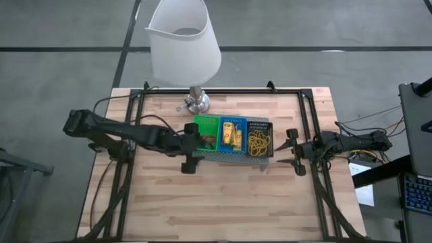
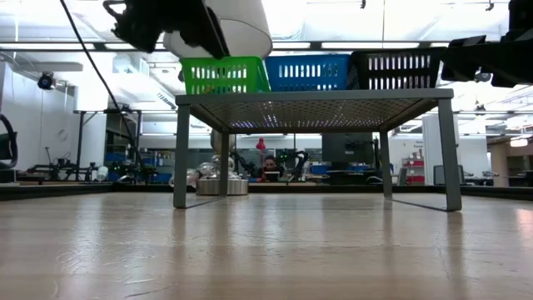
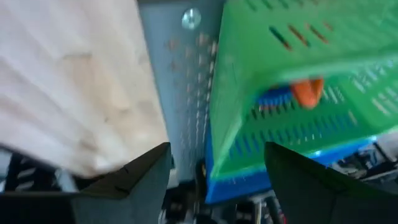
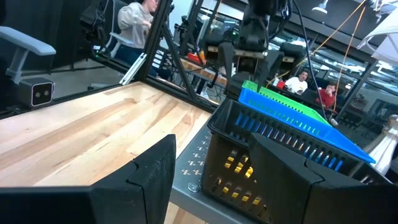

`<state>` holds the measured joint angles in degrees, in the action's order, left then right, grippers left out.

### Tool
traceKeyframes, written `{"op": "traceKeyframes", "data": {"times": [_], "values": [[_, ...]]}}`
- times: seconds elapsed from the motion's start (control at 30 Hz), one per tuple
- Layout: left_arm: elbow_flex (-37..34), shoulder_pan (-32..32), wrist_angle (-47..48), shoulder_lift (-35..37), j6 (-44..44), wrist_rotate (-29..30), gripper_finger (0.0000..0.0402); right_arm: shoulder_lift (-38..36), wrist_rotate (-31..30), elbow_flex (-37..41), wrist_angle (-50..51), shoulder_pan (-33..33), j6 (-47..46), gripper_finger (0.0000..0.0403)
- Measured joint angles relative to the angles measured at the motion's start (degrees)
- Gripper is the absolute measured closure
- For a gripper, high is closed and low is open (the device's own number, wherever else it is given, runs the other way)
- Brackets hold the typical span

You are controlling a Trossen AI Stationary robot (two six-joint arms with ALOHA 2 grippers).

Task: Pick & Place Office Desk Supplies
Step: Return to Home Position

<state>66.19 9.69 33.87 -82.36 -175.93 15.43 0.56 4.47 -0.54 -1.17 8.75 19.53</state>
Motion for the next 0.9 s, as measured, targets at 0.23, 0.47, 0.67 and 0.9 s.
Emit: {"op": "traceKeyframes", "data": {"times": [0.23,0.47,0.67,0.9], "values": [[0.17,0.18,0.18,5.62,7.48,-5.10,0.0142,-0.02,-0.02,0.00,0.00,0.00,0.00,0.0202],[0.15,0.39,-3.13,12.94,72.21,-5.71,0.0143,-0.02,-0.02,0.00,0.00,-0.01,0.00,0.0202],[0.15,0.39,-6.60,17.77,132.53,-22.68,0.0169,0.00,0.00,0.00,0.00,0.00,0.00,0.0202],[0.17,0.39,-6.82,19.31,150.40,-33.97,0.0204,0.00,0.00,0.00,0.00,-0.02,0.00,0.0202]]}}
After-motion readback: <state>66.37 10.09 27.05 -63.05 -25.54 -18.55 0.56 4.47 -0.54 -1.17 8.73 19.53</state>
